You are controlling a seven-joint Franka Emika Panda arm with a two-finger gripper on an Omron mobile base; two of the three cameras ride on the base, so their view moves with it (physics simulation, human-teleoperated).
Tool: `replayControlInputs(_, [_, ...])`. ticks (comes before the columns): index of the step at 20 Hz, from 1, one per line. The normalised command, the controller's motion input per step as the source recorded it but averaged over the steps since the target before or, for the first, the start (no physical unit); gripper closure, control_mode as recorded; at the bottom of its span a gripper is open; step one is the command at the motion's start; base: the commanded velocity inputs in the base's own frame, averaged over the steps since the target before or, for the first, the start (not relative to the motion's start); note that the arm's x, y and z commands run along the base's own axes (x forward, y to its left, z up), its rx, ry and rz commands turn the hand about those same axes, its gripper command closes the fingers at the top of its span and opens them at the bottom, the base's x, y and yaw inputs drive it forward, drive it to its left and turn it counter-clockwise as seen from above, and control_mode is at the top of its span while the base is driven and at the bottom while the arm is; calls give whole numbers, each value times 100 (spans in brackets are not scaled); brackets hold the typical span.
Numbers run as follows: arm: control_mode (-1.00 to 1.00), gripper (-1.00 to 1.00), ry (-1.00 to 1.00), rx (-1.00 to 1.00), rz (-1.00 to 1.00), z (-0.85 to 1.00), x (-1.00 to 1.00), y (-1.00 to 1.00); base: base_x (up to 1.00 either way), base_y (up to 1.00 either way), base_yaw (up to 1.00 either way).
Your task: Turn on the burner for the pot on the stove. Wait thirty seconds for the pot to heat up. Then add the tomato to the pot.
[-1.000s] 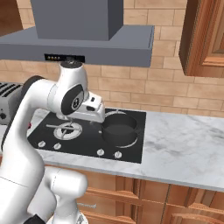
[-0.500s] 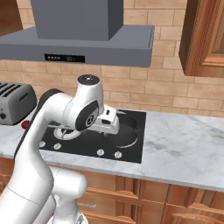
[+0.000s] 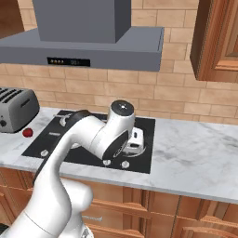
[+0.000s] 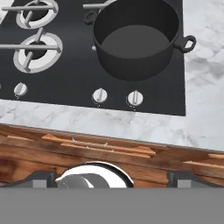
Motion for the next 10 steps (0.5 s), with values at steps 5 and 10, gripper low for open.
replayControlInputs(5, [-100, -100, 1, 1, 9, -32, 1, -35, 0, 0, 0])
replayControlInputs(10, [-100, -100, 13, 2, 8, -33, 19, -24, 0, 0, 0])
